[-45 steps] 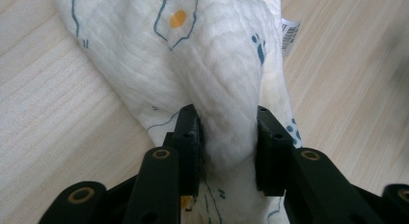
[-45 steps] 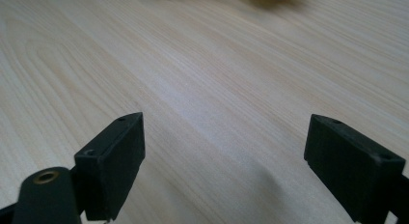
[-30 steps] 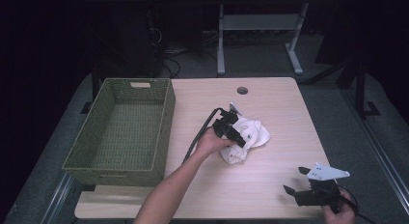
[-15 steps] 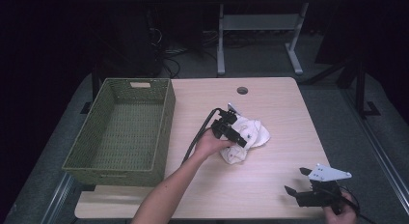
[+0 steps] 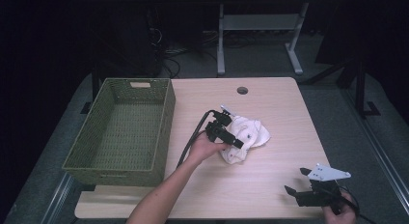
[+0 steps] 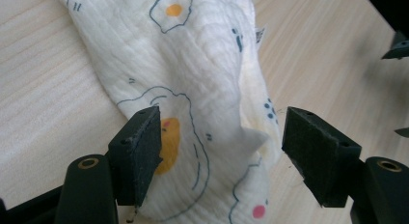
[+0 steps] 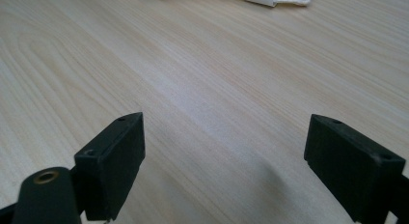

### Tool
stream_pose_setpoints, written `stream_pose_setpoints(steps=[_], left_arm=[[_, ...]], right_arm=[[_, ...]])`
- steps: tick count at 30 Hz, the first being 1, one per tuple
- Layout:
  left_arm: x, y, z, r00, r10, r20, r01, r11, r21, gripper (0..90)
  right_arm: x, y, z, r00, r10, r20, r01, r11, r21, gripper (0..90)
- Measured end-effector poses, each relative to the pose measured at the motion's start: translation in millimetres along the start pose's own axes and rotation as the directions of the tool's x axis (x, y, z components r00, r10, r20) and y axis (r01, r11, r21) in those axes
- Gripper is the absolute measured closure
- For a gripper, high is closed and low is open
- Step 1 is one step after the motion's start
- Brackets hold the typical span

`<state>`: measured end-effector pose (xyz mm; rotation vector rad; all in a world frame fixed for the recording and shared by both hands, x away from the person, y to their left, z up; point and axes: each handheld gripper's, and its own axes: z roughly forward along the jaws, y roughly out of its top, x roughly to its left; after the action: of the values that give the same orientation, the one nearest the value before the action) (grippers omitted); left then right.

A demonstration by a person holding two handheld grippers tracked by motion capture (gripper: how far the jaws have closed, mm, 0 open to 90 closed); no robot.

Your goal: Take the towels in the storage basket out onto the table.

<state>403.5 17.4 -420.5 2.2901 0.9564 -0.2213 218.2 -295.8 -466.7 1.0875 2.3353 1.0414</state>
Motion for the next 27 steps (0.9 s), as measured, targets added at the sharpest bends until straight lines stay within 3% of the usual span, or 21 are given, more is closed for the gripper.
stream_pose_setpoints(steps=[10,15,27], left_arm=[[-0.6,-14.8,-17.8,0.9997,0.018,-0.016,-0.018,0.9996,-0.021,28.7],[0.1,-24.0,-23.9,0.9999,0.005,-0.011,-0.005,0.9991,-0.041,28.3],[-6.7,-40.3,-28.9,0.9999,0.017,-0.002,-0.017,0.9984,-0.054,26.4]], right_arm=[[0.6,0.7,2.3,1.0,-0.002,0.008,0.002,1.0,0.014,14.0],[-0.2,0.5,2.9,0.9999,-0.003,0.013,0.002,1.0,0.017,14.0],[-4.3,-1.6,0.7,0.9996,0.011,0.026,-0.012,1.0,0.018,14.0]])
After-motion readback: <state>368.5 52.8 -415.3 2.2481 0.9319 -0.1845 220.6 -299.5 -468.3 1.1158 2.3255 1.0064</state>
